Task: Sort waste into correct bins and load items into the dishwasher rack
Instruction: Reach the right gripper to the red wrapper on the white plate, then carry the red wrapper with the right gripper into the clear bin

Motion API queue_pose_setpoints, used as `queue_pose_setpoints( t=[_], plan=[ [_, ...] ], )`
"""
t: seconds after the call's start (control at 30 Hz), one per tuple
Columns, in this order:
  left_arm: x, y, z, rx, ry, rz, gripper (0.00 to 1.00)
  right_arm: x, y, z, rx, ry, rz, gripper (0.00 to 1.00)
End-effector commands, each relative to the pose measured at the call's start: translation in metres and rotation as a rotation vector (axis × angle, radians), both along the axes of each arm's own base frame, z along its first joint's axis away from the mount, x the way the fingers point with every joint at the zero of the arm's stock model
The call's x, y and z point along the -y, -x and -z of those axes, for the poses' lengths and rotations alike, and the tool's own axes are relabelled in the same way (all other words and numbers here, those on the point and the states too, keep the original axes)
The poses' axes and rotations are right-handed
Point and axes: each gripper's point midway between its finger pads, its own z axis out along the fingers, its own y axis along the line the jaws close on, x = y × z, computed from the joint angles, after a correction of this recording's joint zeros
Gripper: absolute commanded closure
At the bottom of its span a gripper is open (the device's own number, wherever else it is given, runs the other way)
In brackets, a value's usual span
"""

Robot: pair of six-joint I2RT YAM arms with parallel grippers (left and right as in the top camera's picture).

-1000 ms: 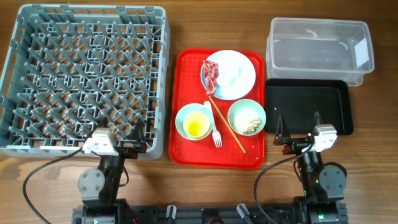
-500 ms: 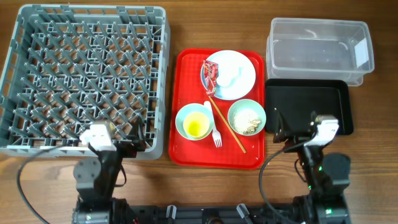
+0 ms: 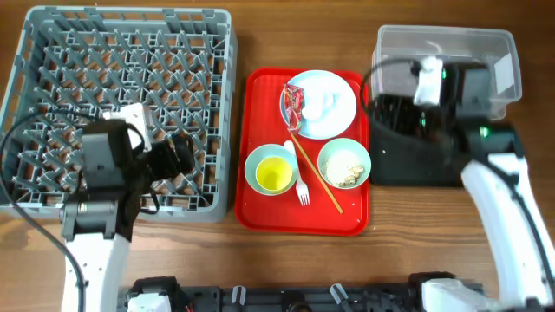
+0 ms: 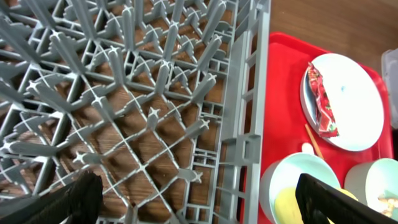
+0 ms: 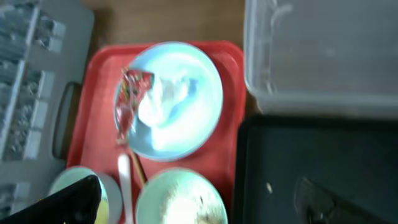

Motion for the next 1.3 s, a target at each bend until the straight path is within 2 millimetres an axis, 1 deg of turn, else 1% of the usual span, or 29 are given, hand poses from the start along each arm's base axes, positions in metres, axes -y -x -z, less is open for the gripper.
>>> queue_pose_setpoints(
  t=[0.0, 0.07, 0.1, 0.17, 0.23, 0.33, 0.37, 0.4, 0.47, 0.53, 0.63, 0.67, 0.7, 0.73, 0.83, 0.9, 0.93, 0.97, 1.0, 1.03, 1.07, 1.1, 1.17, 1.2, 1.23, 1.27],
  plan=[
    [-0.003, -0.005, -0.002, -0.007, 0.0, -0.011, 0.0, -0.024, -0.01, -0.008, -0.015, -0.142, -0.048, 0.0],
    [-0.003, -0.005, -0.002, -0.007, 0.0, -0.011, 0.0, -0.036, -0.018, -0.015, 0.029, -0.186, -0.11, 0.0],
    [-0.003, -0.005, -0.002, -0.007, 0.0, -0.011, 0.0, -0.035, -0.025, -0.016, 0.044, -0.185, -0.082, 0.0],
    [-0.003, -0.005, -0.002, -0.004, 0.0, -0.011, 0.0, -0.031, -0.031, -0.013, 0.052, -0.132, -0.017, 0.0],
    [-0.003, -0.006, -0.003, 0.001, 0.0, -0.011, 0.0, -0.036, -0.036, -0.015, 0.078, -0.052, 0.001, 0.0],
    [-0.003, -0.009, -0.006, 0.016, -0.001, -0.011, 0.0, -0.049, -0.052, -0.025, 0.113, 0.044, 0.035, 0.0],
    [-0.003, -0.01, -0.007, 0.022, -0.001, -0.011, 0.0, -0.056, -0.058, -0.025, 0.112, 0.058, 0.028, 0.0],
    [-0.003, -0.011, -0.008, 0.027, -0.001, -0.011, 0.0, -0.064, -0.066, -0.02, 0.1, 0.065, 0.025, 0.0],
    [-0.003, -0.011, -0.008, 0.027, -0.001, -0.011, 0.0, -0.075, -0.077, -0.005, 0.059, 0.056, 0.031, 0.0],
    [-0.003, -0.011, -0.008, 0.027, -0.001, -0.011, 0.0, -0.085, -0.085, 0.022, -0.006, 0.051, 0.044, 0.0],
    [-0.003, -0.011, -0.008, 0.027, -0.001, -0.011, 0.0, -0.096, -0.09, 0.079, -0.124, 0.075, 0.091, 0.01],
    [-0.003, -0.011, -0.007, 0.026, -0.001, -0.011, 0.0, -0.1, -0.09, 0.098, -0.16, 0.083, 0.092, 0.02],
    [-0.003, -0.011, -0.007, 0.026, -0.001, -0.011, 0.0, -0.104, -0.09, 0.11, -0.181, 0.084, 0.095, 0.04],
    [-0.003, -0.011, -0.007, 0.026, -0.001, -0.011, 0.0, -0.108, -0.089, 0.123, -0.205, 0.086, 0.101, 0.1],
    [-0.003, -0.011, -0.007, 0.026, -0.001, -0.011, 0.0, -0.115, -0.086, 0.152, -0.265, 0.074, 0.143, 0.2],
    [-0.003, -0.011, -0.007, 0.026, -0.001, -0.011, 0.0, -0.117, -0.084, 0.165, -0.293, 0.07, 0.162, 0.26],
    [-0.003, -0.011, -0.007, 0.026, -0.001, -0.011, 0.0, -0.118, -0.082, 0.173, -0.311, 0.067, 0.177, 0.32],
    [-0.003, -0.011, -0.007, 0.026, -0.001, -0.011, 0.0, -0.119, -0.08, 0.178, -0.326, 0.069, 0.175, 0.41],
    [-0.003, -0.011, -0.007, 0.026, -0.001, -0.011, 0.0, -0.12, -0.078, 0.18, -0.335, 0.072, 0.172, 0.57],
    [-0.003, -0.011, -0.007, 0.026, -0.001, -0.011, 0.0, -0.119, -0.078, 0.18, -0.336, 0.073, 0.172, 0.68],
    [-0.003, -0.011, -0.007, 0.026, -0.001, -0.011, 0.0, -0.119, -0.079, 0.178, -0.331, 0.071, 0.171, 0.75],
    [-0.003, -0.011, -0.007, 0.026, 0.0, -0.011, 0.0, -0.119, -0.08, 0.171, -0.317, 0.068, 0.168, 0.81],
    [-0.003, -0.011, -0.007, 0.026, 0.0, -0.011, 0.0, -0.112, -0.084, 0.153, -0.283, 0.066, 0.185, 0.88],
    [-0.003, -0.011, -0.007, 0.026, 0.0, -0.011, 0.0, -0.106, -0.088, 0.141, -0.258, 0.071, 0.202, 0.89],
    [-0.003, -0.011, -0.007, 0.026, 0.0, -0.011, 0.0, -0.094, -0.095, 0.118, -0.207, 0.087, 0.228, 0.89],
    [-0.003, -0.011, -0.007, 0.026, 0.0, -0.011, 0.0, -0.084, -0.101, 0.1, -0.162, 0.099, 0.243, 0.89]
  ],
)
